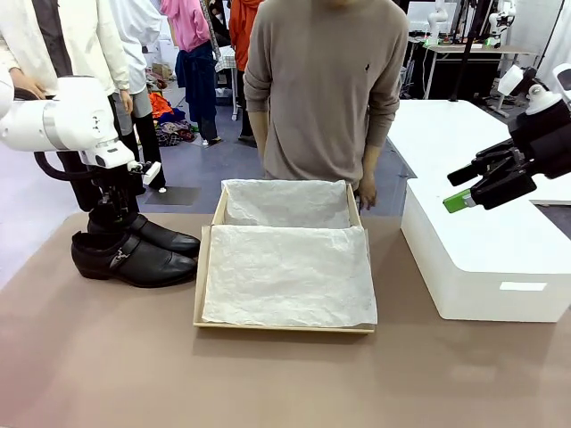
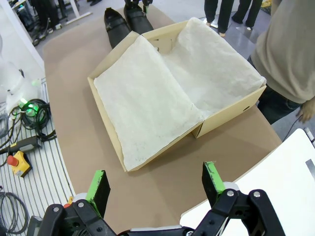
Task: Pack the shoes into the box.
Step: Place one shoe of the Shoes into the Shoes Box.
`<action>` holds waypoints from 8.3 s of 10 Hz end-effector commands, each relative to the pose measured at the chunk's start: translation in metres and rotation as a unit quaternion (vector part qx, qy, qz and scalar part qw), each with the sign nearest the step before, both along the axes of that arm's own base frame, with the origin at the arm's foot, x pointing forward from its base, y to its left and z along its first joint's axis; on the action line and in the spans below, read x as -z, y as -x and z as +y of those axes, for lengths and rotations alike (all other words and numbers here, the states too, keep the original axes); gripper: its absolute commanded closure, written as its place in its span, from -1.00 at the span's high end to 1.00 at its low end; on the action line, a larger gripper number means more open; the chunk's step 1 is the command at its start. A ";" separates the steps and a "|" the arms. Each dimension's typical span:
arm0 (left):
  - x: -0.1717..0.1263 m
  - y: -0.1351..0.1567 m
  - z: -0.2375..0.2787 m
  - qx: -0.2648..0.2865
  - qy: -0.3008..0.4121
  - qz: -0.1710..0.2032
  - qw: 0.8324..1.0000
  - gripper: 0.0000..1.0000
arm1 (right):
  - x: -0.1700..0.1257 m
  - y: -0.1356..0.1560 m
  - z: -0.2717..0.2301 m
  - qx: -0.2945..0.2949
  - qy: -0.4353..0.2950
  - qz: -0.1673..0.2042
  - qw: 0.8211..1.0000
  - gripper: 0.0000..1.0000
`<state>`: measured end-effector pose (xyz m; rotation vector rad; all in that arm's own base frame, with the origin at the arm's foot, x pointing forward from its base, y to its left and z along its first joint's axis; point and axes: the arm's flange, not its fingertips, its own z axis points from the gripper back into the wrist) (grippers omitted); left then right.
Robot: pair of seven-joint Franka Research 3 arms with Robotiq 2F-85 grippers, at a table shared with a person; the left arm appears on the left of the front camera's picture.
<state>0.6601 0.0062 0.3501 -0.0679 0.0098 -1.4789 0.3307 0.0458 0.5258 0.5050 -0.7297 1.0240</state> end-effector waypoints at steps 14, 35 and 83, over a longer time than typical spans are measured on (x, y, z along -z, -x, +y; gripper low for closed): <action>-0.104 -0.007 0.020 -0.048 -0.025 -0.062 0.997 -1.00 | 0.000 -0.003 0.000 -0.013 -0.012 -0.011 1.000 1.00; -0.209 0.021 -0.119 -0.070 0.013 -0.081 0.994 -1.00 | 0.000 -0.003 0.000 -0.013 -0.012 -0.011 1.000 1.00; -0.096 -0.023 -0.331 -0.036 0.005 -0.036 0.999 1.00 | 0.000 -0.003 0.000 -0.013 -0.012 -0.011 1.000 1.00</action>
